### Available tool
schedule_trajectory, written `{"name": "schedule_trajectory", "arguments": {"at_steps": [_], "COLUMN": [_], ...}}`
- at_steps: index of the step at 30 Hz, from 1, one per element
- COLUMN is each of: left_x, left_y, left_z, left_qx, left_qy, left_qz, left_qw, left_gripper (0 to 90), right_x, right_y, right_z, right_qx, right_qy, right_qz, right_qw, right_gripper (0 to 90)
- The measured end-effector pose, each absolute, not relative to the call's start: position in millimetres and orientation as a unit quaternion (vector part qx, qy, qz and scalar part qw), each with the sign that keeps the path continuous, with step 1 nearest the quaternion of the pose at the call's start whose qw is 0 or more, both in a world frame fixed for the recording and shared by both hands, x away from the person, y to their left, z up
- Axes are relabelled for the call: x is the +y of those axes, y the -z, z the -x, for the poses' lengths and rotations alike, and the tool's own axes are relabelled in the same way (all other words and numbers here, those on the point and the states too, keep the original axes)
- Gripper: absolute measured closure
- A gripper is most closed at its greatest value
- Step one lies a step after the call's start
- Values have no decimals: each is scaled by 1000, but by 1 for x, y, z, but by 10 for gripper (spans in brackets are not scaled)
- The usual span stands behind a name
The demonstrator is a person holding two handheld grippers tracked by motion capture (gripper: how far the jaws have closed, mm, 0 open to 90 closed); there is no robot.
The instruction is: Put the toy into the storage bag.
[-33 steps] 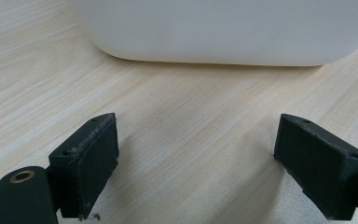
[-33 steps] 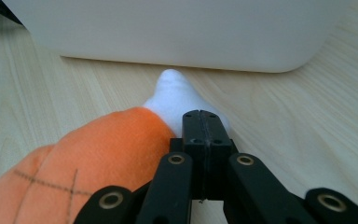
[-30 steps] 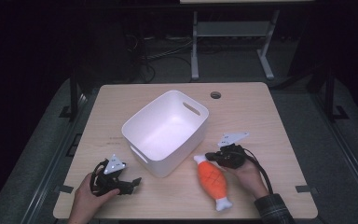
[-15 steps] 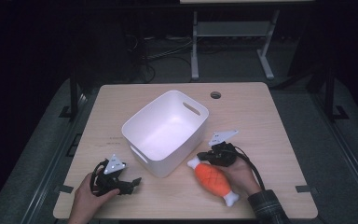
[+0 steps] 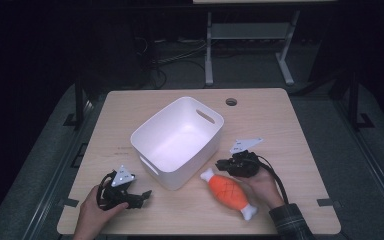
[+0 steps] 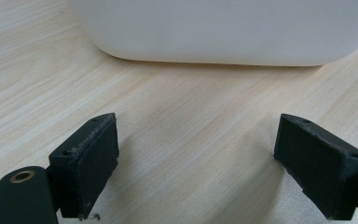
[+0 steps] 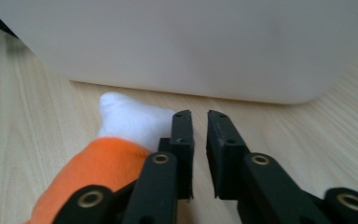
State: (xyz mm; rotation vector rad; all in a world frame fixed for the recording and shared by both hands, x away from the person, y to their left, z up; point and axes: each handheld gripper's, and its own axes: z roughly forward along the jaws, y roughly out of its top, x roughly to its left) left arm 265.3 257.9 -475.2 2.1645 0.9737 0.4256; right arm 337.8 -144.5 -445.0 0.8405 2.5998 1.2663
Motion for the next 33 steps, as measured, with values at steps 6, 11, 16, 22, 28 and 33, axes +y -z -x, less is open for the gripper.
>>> {"name": "schedule_trajectory", "arguments": {"at_steps": [6, 11, 16, 22, 28, 33], "left_x": [258, 258, 258, 258, 258, 258], "left_y": [475, 475, 475, 475, 475, 475], "left_z": [-265, -265, -265, -265, -264, -264], "left_qx": [377, 377, 375, 376, 376, 376], "left_qy": [-165, -164, -165, -165, -165, -165], "left_qz": [-839, -839, -840, -839, -839, -839], "left_qw": [357, 357, 357, 358, 358, 358], "left_gripper": [129, 129, 129, 129, 129, 129], "right_x": [-164, -179, -191, -193, -186, -180], "right_y": [439, 435, 433, 432, 436, 438], "right_z": [-329, -319, -304, -292, -277, -274], "right_qx": [850, 846, 834, 830, 838, 841], "right_qy": [-421, -418, -429, -437, -432, -429], "right_qz": [-306, -322, -338, -341, -331, -328], "right_qw": [76, 74, 76, 58, 46, 42], "right_gripper": [565, 439, 341, 240, 181, 170]}}
